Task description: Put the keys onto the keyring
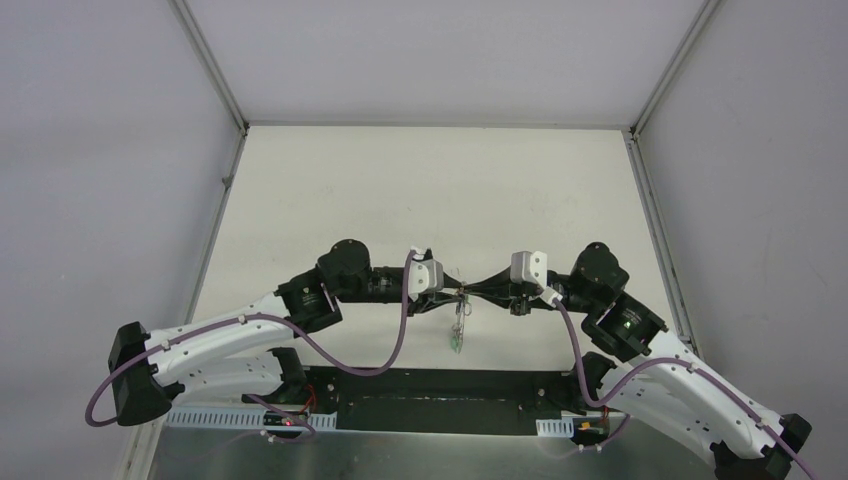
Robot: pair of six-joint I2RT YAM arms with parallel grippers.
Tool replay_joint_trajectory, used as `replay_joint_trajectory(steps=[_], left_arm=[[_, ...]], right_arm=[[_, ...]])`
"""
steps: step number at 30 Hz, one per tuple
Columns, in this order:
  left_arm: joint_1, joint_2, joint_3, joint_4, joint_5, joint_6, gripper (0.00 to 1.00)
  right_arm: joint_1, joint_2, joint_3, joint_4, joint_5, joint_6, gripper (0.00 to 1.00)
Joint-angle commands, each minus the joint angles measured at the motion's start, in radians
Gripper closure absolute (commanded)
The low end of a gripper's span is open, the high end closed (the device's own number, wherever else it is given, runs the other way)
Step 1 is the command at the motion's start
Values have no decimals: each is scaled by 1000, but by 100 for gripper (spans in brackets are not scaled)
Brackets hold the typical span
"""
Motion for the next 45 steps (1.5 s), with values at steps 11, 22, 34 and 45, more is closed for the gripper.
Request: replay_joint_trajectory(steps=[11,22,34,45], left_arm=[[-5,-11,33,69,38,11,76],[-5,-26,34,79,26,-32,100],[-5,-29,279,-466,-46,-23,100],[-5,155,694,-1008,-229,-69,100]], right_arm=[[4,-15,-3,92,-18,18,100],[4,-25,-16,92,0,22,100],[4,-88,-32,36,43,14,24],[4,5,-25,198,24,160,20]])
